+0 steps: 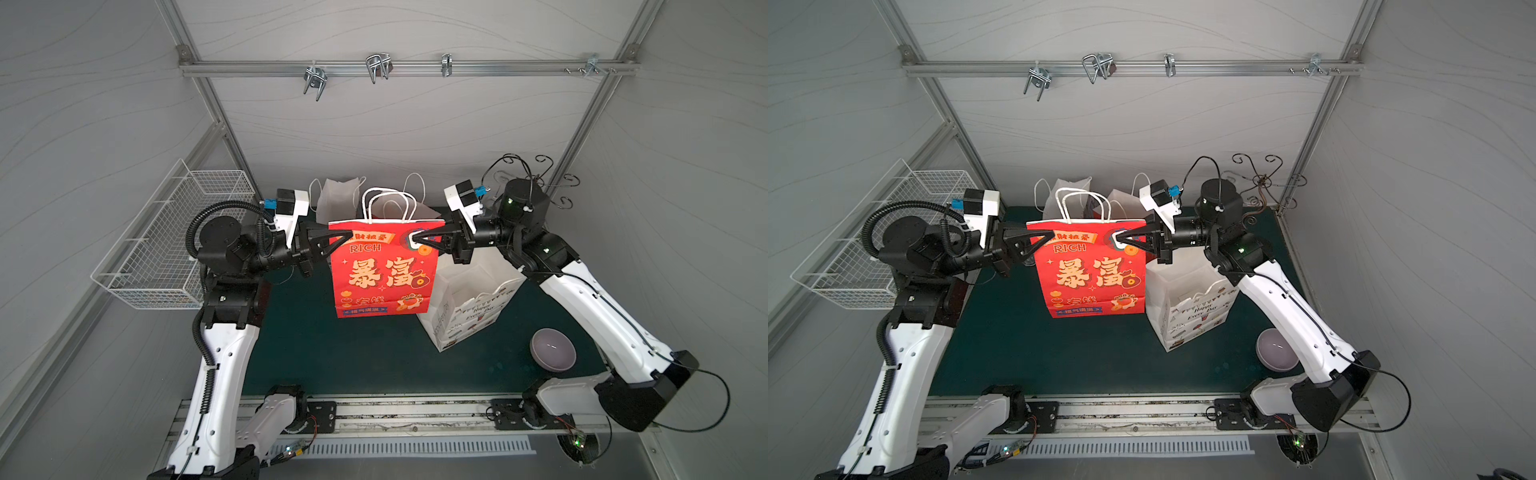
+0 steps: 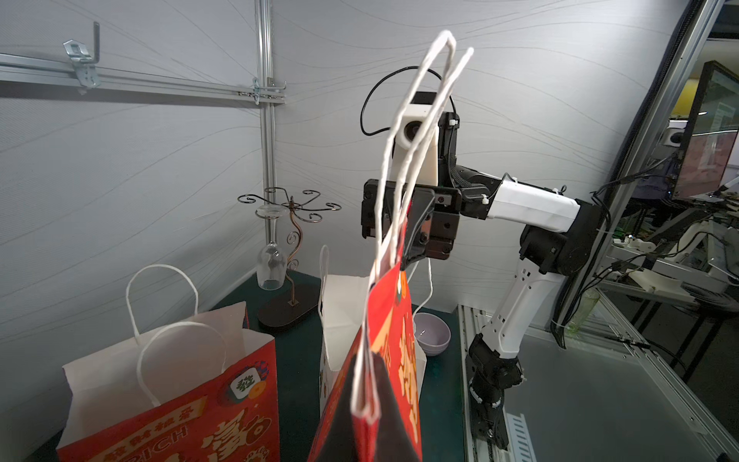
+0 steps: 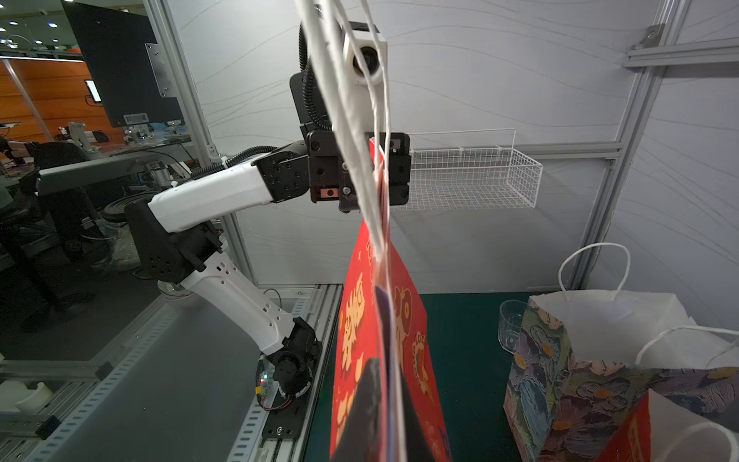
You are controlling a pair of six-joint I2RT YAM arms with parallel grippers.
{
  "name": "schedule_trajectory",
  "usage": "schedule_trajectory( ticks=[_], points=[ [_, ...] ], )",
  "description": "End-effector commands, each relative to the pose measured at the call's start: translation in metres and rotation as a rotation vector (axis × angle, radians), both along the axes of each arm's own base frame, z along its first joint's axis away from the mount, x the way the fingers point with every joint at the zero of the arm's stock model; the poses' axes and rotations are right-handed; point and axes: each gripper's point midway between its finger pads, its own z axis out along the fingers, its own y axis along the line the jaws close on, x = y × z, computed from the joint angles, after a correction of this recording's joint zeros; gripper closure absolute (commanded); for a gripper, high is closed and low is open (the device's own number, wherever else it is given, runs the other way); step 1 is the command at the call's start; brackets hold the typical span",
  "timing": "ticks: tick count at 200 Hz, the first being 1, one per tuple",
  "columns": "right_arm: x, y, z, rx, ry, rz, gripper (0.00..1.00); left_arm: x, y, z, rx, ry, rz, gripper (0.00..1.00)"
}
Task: Put away the paper bag
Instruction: Press the paper bag at the center of the board.
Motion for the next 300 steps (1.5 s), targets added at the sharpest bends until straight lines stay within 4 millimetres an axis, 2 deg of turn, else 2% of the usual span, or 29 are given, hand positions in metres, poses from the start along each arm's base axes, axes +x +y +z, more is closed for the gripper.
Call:
schedule_trajectory(
  ticks=[1, 8, 24, 42, 54, 62, 70, 84, 96, 123, 126, 133, 140, 151, 159, 173, 182, 204, 216, 238, 242, 247, 251, 263, 275, 286, 294, 300],
  points=[
    [-0.004, -0.005, 0.022, 0.063, -0.026, 0.020, 1.00, -0.006, 0.001, 0.014, 0.002, -0.063, 0.027, 0.90],
    [-0.001, -0.007, 0.025, 0.073, -0.019, 0.016, 1.00, -0.007, 0.001, 0.011, 0.005, -0.053, 0.028, 0.77],
    [0.001, -0.011, 0.032, 0.093, -0.009, 0.010, 1.00, -0.009, 0.001, 0.003, 0.006, -0.024, 0.025, 0.55],
    [0.002, -0.011, 0.035, 0.102, -0.007, 0.012, 1.00, -0.010, 0.001, -0.008, 0.004, 0.009, 0.019, 0.44],
    [0.003, -0.010, 0.036, 0.106, 0.000, 0.013, 1.00, -0.009, 0.000, -0.014, 0.005, 0.028, 0.013, 0.44],
    [0.005, -0.010, 0.036, 0.108, 0.006, 0.012, 1.00, -0.009, 0.000, -0.017, 0.006, 0.038, 0.004, 0.49],
    [0.006, -0.009, 0.036, 0.109, 0.008, 0.007, 1.00, -0.009, -0.001, -0.018, 0.007, 0.040, -0.003, 0.60],
    [0.009, -0.008, 0.035, 0.109, 0.011, -0.006, 1.00, -0.010, -0.001, -0.018, 0.007, 0.039, -0.005, 0.85],
    [0.011, -0.007, 0.035, 0.108, 0.013, -0.013, 1.00, -0.011, -0.001, -0.017, 0.009, 0.033, -0.007, 1.00],
    [0.012, -0.008, 0.037, 0.116, 0.012, -0.021, 1.00, -0.011, -0.001, -0.022, 0.017, 0.046, -0.006, 1.00],
    [0.012, -0.008, 0.038, 0.118, 0.013, -0.022, 1.00, -0.011, -0.001, -0.023, 0.019, 0.048, -0.005, 0.95],
    [0.013, -0.008, 0.039, 0.124, 0.012, -0.026, 1.00, -0.011, 0.000, -0.027, 0.026, 0.057, 0.000, 0.75],
    [0.013, -0.008, 0.041, 0.129, 0.012, -0.026, 1.00, -0.011, 0.000, -0.032, 0.035, 0.069, 0.005, 0.61],
    [0.014, -0.008, 0.042, 0.134, 0.015, -0.027, 1.00, -0.011, 0.000, -0.039, 0.045, 0.084, 0.012, 0.46],
    [0.014, -0.008, 0.043, 0.136, 0.015, -0.026, 1.00, -0.011, 0.000, -0.044, 0.049, 0.099, 0.018, 0.42],
    [0.014, -0.007, 0.043, 0.137, 0.017, -0.026, 1.00, -0.011, 0.001, -0.052, 0.055, 0.120, 0.019, 0.41],
    [0.015, -0.006, 0.042, 0.136, 0.019, -0.029, 1.00, -0.011, 0.000, -0.056, 0.059, 0.133, 0.018, 0.46],
    [0.017, -0.006, 0.041, 0.136, 0.020, -0.034, 1.00, -0.013, 0.000, -0.058, 0.064, 0.133, 0.007, 0.86],
    [0.017, -0.006, 0.042, 0.138, 0.020, -0.038, 1.00, -0.014, 0.000, -0.056, 0.065, 0.124, 0.004, 1.00],
    [0.017, -0.007, 0.044, 0.143, 0.017, -0.047, 1.00, -0.016, 0.000, -0.057, 0.075, 0.124, 0.009, 1.00],
    [0.018, -0.007, 0.044, 0.144, 0.017, -0.049, 1.00, -0.015, 0.001, -0.059, 0.082, 0.127, 0.018, 0.89],
    [0.017, -0.007, 0.045, 0.145, 0.017, -0.049, 1.00, -0.014, 0.002, -0.063, 0.092, 0.134, 0.033, 0.72],
    [0.018, -0.008, 0.045, 0.145, 0.018, -0.051, 1.00, -0.013, 0.003, -0.067, 0.103, 0.140, 0.047, 0.62],
    [0.016, -0.008, 0.045, 0.145, 0.017, -0.047, 1.00, -0.012, 0.005, -0.079, 0.130, 0.161, 0.069, 0.50],
    [0.017, -0.008, 0.044, 0.142, 0.023, -0.050, 1.00, -0.014, 0.006, -0.087, 0.146, 0.184, 0.072, 0.46],
    [0.018, -0.008, 0.043, 0.142, 0.020, -0.053, 1.00, -0.017, 0.006, -0.092, 0.157, 0.192, 0.069, 0.46],
    [0.018, -0.008, 0.042, 0.140, 0.019, -0.055, 1.00, -0.018, 0.006, -0.094, 0.164, 0.193, 0.070, 0.49],
    [0.018, -0.008, 0.041, 0.138, 0.020, -0.057, 1.00, -0.020, 0.007, -0.095, 0.168, 0.195, 0.070, 0.55]
  ],
)
